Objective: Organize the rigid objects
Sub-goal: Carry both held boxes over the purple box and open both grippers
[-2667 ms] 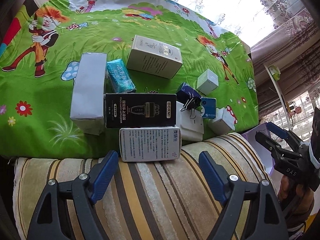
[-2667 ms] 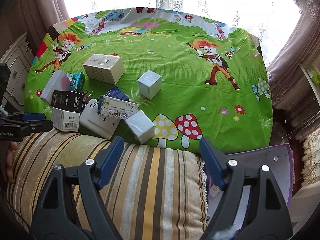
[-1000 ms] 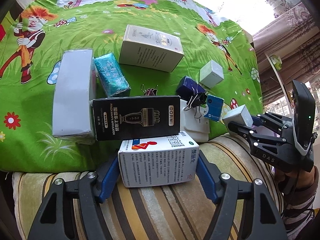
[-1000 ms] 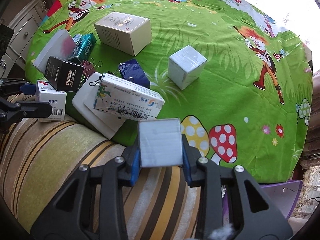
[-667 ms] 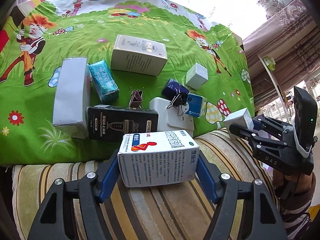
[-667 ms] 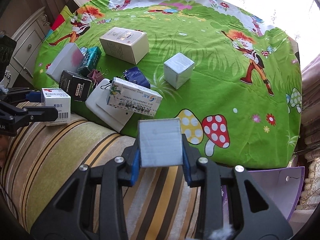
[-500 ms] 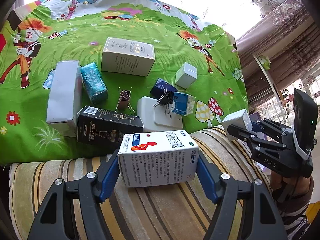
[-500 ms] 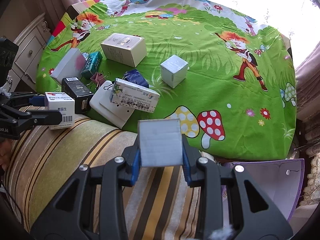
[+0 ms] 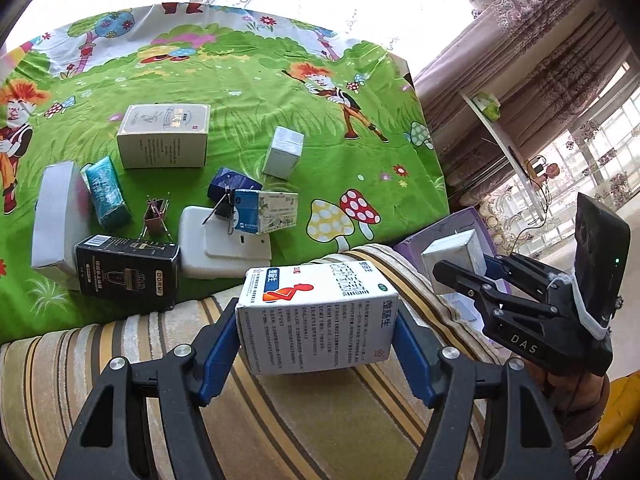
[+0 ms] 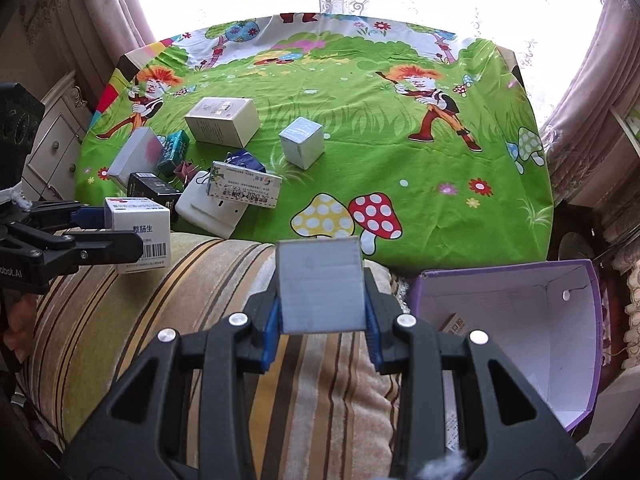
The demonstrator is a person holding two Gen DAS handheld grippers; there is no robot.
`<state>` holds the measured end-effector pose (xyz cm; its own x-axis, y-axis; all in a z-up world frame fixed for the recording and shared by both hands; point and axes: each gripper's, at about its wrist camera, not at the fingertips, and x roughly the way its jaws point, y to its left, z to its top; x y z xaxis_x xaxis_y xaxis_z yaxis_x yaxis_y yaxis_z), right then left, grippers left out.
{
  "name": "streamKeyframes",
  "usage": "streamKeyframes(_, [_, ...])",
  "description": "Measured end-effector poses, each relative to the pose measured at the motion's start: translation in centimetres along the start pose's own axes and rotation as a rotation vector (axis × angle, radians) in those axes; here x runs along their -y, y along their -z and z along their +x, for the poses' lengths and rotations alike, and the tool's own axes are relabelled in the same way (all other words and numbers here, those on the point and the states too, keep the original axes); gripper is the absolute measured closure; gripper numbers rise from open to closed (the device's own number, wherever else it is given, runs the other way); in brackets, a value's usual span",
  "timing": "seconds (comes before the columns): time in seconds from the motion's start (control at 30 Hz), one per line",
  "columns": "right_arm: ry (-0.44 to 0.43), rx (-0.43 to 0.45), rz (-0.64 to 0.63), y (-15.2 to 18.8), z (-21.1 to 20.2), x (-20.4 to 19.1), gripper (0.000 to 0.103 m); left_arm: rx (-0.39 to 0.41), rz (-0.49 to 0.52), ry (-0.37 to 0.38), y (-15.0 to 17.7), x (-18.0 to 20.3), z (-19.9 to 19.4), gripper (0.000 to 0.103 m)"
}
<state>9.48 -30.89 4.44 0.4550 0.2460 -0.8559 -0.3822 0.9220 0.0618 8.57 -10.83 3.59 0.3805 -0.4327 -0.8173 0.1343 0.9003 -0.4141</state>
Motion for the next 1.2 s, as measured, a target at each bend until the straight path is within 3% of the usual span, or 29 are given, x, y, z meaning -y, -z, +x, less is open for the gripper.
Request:
streamKeyframes(0.7, [0.161,0.079,0.247,6.4,-5.2,9.1,0.064,-0.04,0.171,0.119,-0.4,11.0,4.4,0.032])
streamKeyframes(1.2, [0.304,0.149,0.397,8.1,-7.3,13.6,0.064,-0.069,0.271,0.185,-0.5,16.8,7.2,0.031])
